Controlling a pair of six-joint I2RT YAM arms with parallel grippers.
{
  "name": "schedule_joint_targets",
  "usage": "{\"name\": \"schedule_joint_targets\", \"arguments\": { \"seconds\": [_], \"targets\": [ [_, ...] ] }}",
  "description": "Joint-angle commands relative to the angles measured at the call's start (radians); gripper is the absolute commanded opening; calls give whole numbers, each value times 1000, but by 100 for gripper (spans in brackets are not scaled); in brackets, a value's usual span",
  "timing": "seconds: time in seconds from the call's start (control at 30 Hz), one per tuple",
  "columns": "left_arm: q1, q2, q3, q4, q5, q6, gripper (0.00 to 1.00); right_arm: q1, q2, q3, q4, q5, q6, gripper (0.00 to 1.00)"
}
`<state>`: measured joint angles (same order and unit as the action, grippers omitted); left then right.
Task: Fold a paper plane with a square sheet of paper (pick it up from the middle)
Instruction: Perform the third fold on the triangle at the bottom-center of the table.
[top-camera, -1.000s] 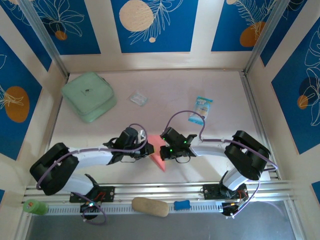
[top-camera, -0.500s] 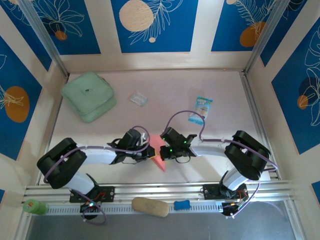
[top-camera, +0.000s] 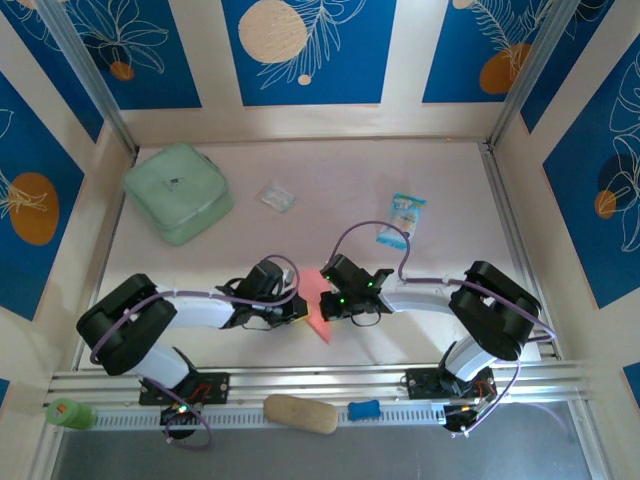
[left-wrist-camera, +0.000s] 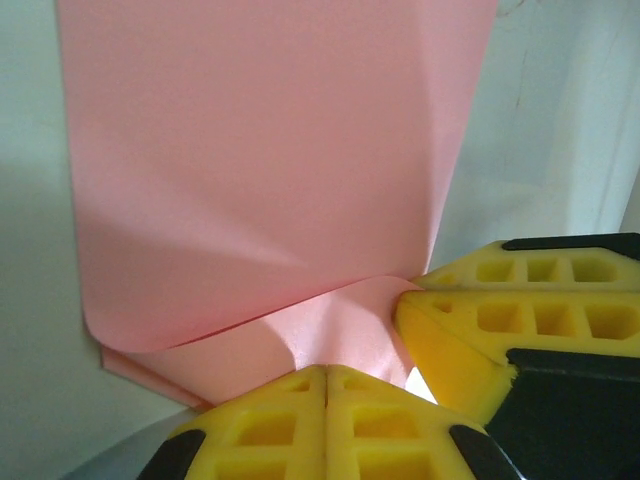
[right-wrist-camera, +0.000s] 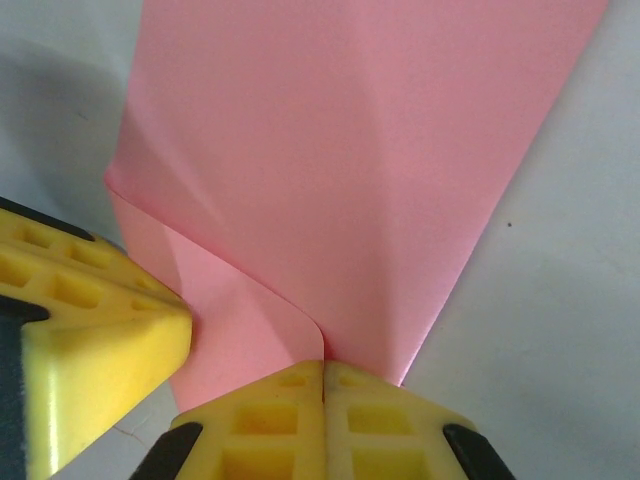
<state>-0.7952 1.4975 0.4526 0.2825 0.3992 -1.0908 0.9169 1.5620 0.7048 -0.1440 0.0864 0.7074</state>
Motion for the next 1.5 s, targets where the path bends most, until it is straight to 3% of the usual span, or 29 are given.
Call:
{"name": "schedule_joint_targets", "arguments": {
  "seconds": [0.0,0.33,0.57,0.67,0.8,1.0,1.47],
  "targets": [
    [-9,26,14,-33,-19,28,0,4,21,6,-48,6,-5,2],
    [-8,32,6,-54,-34,33,0,4,-7,30,-72,8,-5,9],
    [-8,31,10,-56,-33,36,0,-17,-145,-2,-86,-25,53,32],
    [-8,28,11,-56,-33,35,0,-26,-196,-39,-44,-88,94,34],
    [-9,22,7,-59,-40,34,0,-17,-205,-83,46,-210,141,26],
    [-8,22,8,-59,-41,33,0,26,-150,-68,62,-246,159,12],
    [-9,26,9,-60,-37,33,0,91,31,36,2,-185,162,8]
  ]
}}
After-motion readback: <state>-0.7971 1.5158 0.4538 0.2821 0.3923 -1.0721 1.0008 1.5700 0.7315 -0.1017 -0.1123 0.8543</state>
